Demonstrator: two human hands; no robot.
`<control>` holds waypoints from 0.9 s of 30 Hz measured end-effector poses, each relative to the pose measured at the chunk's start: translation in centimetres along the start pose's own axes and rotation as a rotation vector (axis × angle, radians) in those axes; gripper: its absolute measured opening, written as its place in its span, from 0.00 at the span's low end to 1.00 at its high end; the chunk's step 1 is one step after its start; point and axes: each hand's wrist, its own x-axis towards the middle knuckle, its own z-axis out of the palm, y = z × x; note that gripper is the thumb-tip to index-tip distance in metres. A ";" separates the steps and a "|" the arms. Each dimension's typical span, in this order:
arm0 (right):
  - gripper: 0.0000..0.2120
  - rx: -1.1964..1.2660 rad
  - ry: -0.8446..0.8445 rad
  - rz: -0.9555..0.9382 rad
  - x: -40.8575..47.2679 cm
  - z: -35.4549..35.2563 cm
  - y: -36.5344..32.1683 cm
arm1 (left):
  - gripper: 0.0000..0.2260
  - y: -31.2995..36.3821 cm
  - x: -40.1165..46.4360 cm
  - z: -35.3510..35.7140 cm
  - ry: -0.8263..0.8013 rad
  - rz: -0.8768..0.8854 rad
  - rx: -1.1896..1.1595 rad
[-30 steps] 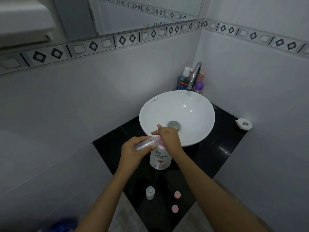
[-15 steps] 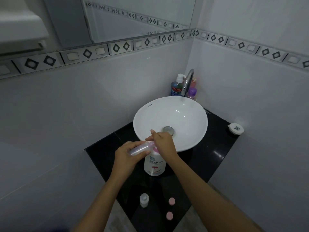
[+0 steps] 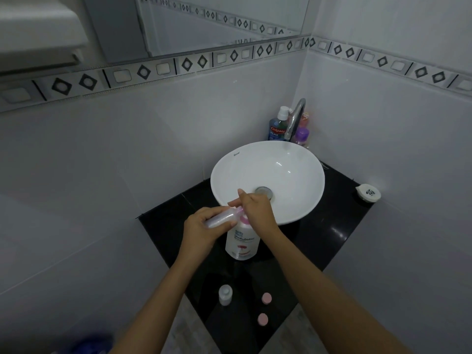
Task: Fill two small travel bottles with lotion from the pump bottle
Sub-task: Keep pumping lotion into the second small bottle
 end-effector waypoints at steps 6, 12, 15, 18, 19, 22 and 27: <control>0.18 -0.054 -0.017 -0.043 -0.2 -0.4 -0.7 | 0.14 0.3 -0.4 0.0 0.002 -0.010 -0.025; 0.20 0.001 0.006 -0.054 -0.1 -0.4 -0.6 | 0.14 0.6 -0.1 0.0 0.005 0.009 -0.028; 0.19 0.034 0.011 0.001 -0.4 0.0 0.1 | 0.15 0.1 -0.1 0.0 -0.019 -0.018 -0.018; 0.18 -0.015 0.002 -0.021 -0.5 0.0 0.2 | 0.15 -0.1 -0.4 0.1 -0.020 -0.035 -0.016; 0.18 -0.044 -0.004 -0.043 -0.4 -0.2 0.0 | 0.15 0.0 -0.4 0.1 -0.016 -0.033 -0.021; 0.16 -0.099 0.014 -0.128 -0.2 -0.9 -0.9 | 0.14 0.6 -0.2 0.1 0.000 -0.025 -0.037; 0.19 0.032 0.052 -0.069 -0.5 -0.2 -0.6 | 0.14 0.7 0.3 -0.1 -0.010 -0.023 -0.028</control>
